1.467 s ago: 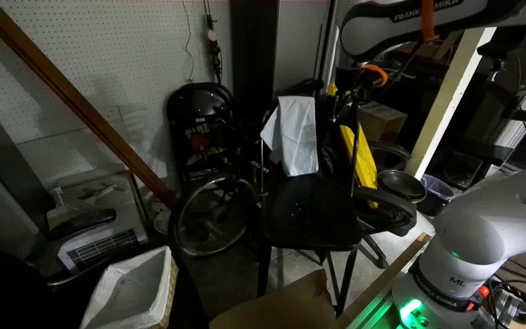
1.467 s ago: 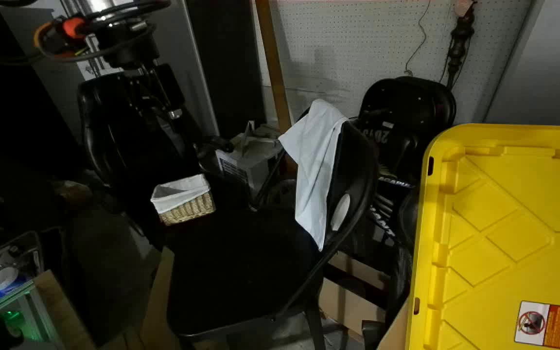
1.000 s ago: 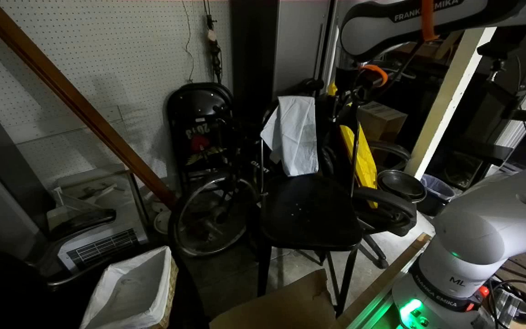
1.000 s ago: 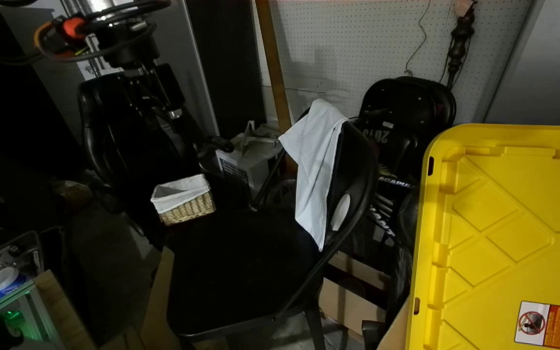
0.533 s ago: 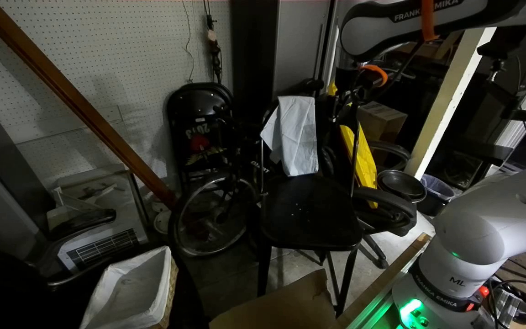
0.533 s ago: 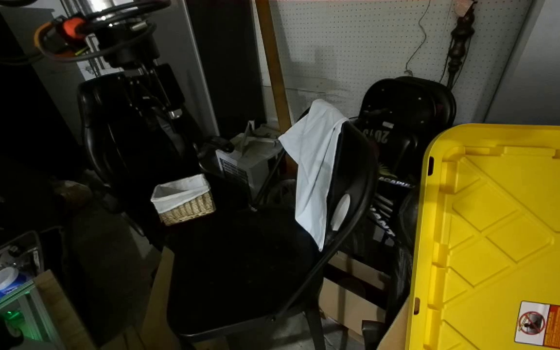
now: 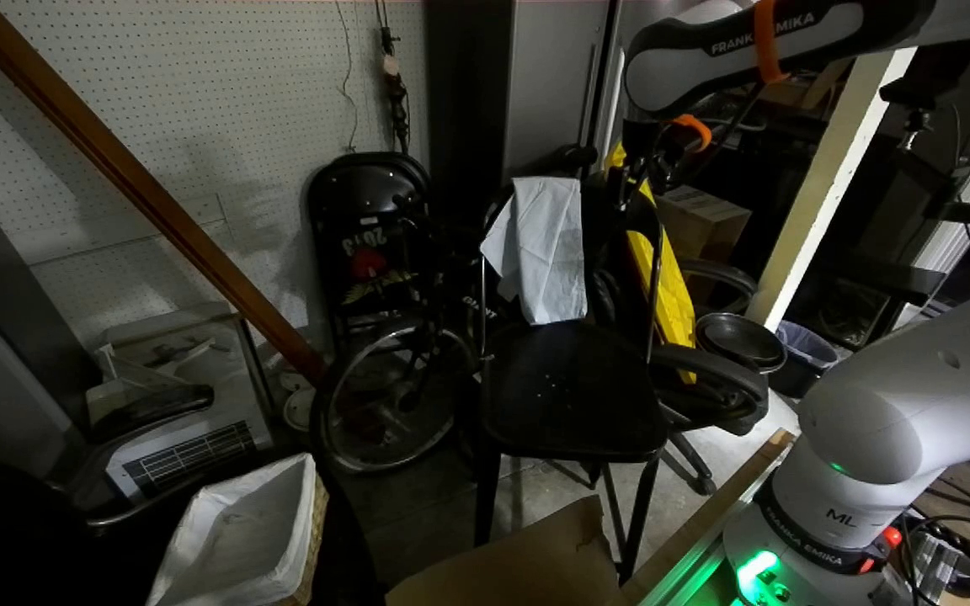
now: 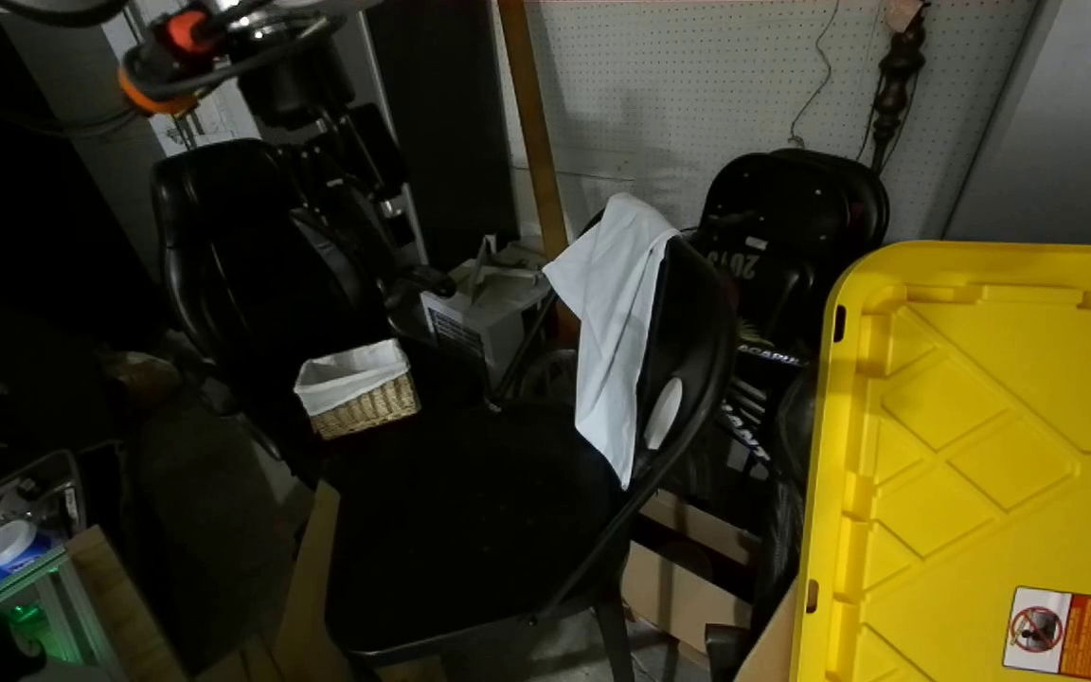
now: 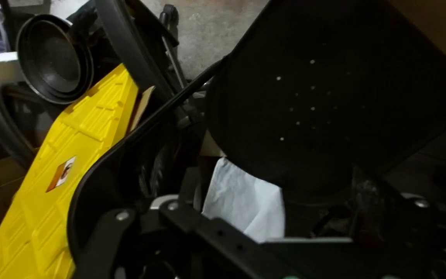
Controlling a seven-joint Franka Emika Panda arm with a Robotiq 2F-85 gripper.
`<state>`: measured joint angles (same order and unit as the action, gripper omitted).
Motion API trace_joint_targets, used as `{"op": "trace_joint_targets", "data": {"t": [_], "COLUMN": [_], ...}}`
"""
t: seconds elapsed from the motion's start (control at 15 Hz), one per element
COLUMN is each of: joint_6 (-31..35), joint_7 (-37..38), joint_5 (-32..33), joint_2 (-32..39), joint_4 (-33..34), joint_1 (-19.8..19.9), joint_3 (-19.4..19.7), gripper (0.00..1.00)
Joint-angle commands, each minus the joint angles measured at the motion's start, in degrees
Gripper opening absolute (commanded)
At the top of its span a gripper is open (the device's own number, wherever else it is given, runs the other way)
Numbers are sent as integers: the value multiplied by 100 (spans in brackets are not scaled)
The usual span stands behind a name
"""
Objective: Put the white towel on the seat then fold the towel twice.
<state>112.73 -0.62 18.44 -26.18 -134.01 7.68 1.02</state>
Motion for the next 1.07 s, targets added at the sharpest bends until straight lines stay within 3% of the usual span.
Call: {"op": "trace_joint_targets", "data": {"t": [0.0, 0.13, 0.33, 0.6, 1.0], "joint_6": [276, 521, 961, 1396, 1775], "joint_7": [-458, -1014, -1994, -3683, -6012], "joint_5": [676, 1020, 1004, 274, -813], "joint_2": [853, 1279, 1967, 2780, 3779], "joint_4": [723, 1084, 1755, 2691, 3657], "joint_1": [44, 6, -65, -76, 177], "joint_3": [158, 268, 460, 637, 503], "gripper": [100, 100, 100, 100, 100]}}
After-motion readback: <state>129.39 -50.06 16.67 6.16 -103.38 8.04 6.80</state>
